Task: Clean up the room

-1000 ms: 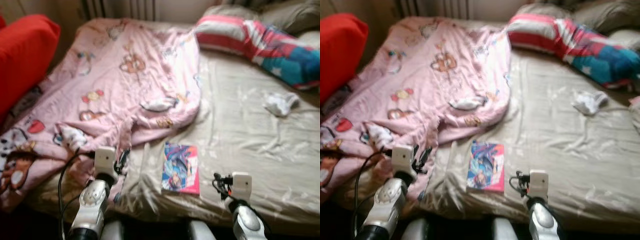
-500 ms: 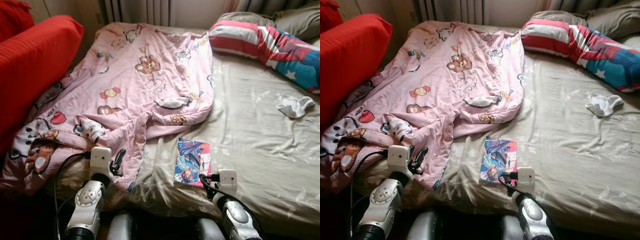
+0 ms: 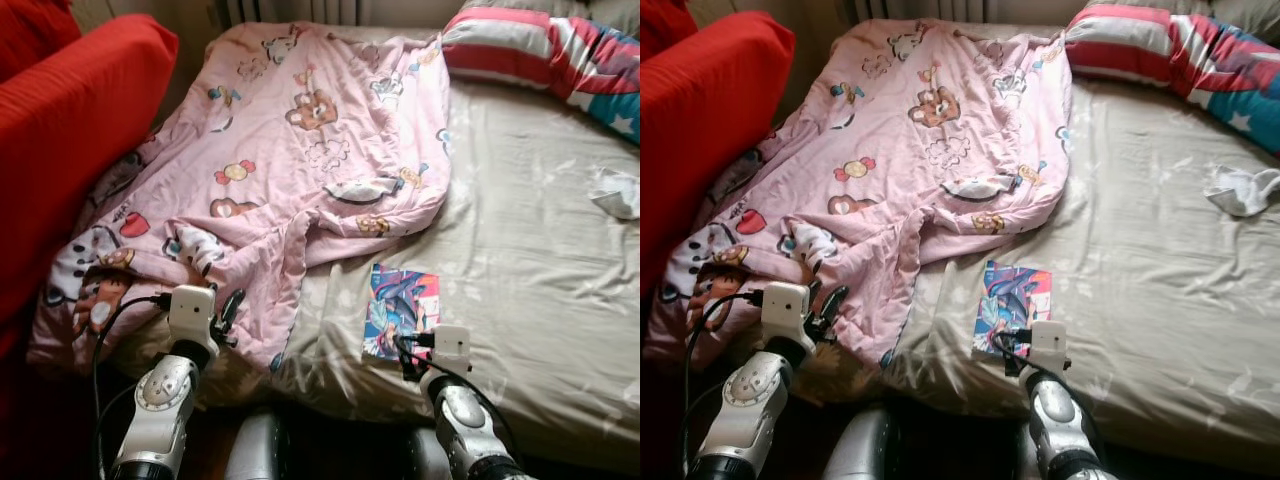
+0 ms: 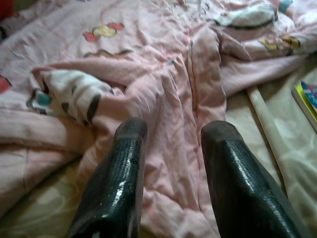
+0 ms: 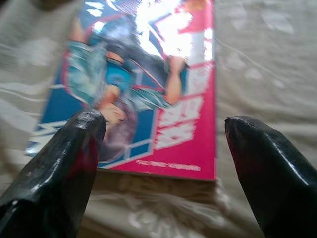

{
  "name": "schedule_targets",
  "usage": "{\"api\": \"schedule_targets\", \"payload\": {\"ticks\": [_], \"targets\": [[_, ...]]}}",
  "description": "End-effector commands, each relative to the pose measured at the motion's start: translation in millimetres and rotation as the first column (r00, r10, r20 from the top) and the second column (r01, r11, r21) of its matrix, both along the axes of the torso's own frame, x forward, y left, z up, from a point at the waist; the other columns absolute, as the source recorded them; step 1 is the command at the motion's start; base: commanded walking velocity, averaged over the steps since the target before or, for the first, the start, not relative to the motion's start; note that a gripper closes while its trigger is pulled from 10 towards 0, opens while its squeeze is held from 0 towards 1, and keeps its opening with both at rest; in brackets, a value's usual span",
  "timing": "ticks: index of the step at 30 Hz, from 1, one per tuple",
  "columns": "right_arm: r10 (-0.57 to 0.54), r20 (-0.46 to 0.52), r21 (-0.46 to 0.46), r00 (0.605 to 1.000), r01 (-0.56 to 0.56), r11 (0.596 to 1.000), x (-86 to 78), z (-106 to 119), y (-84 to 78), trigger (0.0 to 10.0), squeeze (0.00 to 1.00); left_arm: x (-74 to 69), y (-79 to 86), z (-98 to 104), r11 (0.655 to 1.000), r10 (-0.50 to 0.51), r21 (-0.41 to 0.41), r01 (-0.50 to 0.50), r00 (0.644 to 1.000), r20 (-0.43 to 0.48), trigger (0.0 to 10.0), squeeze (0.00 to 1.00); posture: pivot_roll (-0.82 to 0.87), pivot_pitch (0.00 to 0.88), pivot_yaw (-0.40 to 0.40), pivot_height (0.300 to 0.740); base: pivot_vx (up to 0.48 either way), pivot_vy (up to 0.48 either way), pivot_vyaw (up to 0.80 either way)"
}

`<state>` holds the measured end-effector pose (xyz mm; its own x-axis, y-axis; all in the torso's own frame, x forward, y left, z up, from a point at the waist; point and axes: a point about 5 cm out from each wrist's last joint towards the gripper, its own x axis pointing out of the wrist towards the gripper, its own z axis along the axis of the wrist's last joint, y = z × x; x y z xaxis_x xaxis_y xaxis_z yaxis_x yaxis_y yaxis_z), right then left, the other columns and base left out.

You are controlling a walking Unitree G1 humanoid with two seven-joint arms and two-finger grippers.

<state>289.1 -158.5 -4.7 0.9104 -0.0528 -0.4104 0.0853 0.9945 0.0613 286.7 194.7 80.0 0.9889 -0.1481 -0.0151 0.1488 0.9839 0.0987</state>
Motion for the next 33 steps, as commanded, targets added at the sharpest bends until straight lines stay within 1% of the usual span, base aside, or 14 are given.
{"api": "schedule_targets", "payload": {"ticks": [1,3,7,10,12,15,17,22,28,33], "targets": [[-0.018,-0.011,0.009,1.000,0.018,1.000,-2.3,-2.5,0.3,10.0,0.00,-2.8,1.2,2.3,1.000,-0.005,0.010,0.005,1.000,-0.004,10.0,0.00,0.07,0.307,0.076,0.628,0.000,0.000,0.00],[-0.038,0.010,0.040,0.999,0.038,0.998,2.7,2.3,0.5,10.0,0.00,-2.2,2.7,8.3,1.000,-0.004,0.030,0.003,1.000,0.009,10.0,0.00,0.08,0.327,0.078,0.628,0.000,0.000,0.00],[-0.045,0.049,0.065,0.998,0.041,0.997,11.1,11.2,1.2,10.0,0.00,-4.0,9.9,22.0,0.999,0.011,0.044,-0.012,0.999,0.039,10.0,0.00,0.09,0.369,0.083,0.628,0.000,0.000,0.00],[-0.058,0.052,0.082,0.997,0.054,0.995,13.7,13.5,0.1,10.0,0.00,-6.4,12.1,24.6,0.999,0.016,0.048,-0.018,0.999,0.044,10.0,0.00,0.09,0.381,0.085,0.628,0.000,0.000,0.00],[-0.102,0.061,0.135,0.993,0.093,0.987,18.5,18.2,-3.8,10.0,0.00,-10.2,13.6,27.7,0.999,0.023,0.048,-0.025,0.999,0.043,10.0,0.00,0.09,0.398,0.083,0.628,0.000,0.000,0.00],[-0.113,0.069,0.161,0.991,0.101,0.982,20.1,20.1,-4.5,10.0,0.00,-11.8,13.3,28.4,0.999,0.025,0.047,-0.027,0.999,0.040,10.0,0.00,0.10,0.409,0.082,0.628,0.000,0.000,0.00],[-0.104,0.118,0.197,0.988,0.079,0.977,25.7,27.7,-2.4,10.0,0.00,-15.8,11.3,30.9,0.999,0.026,0.047,-0.027,0.999,0.033,10.0,0.00,0.10,0.421,0.084,0.628,0.000,0.000,0.00],[-0.110,0.131,0.209,0.985,0.080,0.975,26.9,29.7,-2.9,10.0,0.00,-20.4,11.2,32.5,0.998,0.028,0.048,-0.029,0.999,0.019,10.0,0.00,0.11,0.436,0.086,0.628,0.000,0.000,0.00],[-0.126,0.131,0.259,0.983,0.088,0.962,24.1,27.0,-4.0,10.0,0.00,-24.1,9.4,32.3,0.999,0.028,0.045,-0.028,1.000,0.003,10.0,0.00,0.12,0.447,0.090,0.628,0.000,0.000,0.00],[-0.141,0.128,0.266,0.982,0.103,0.958,21.8,25.0,-6.4,10.0,0.00,-25.8,9.2,31.3,0.999,0.030,0.045,-0.029,1.000,-0.010,10.0,0.00,0.12,0.452,0.088,0.628,0.000,0.000,0.00]]}}
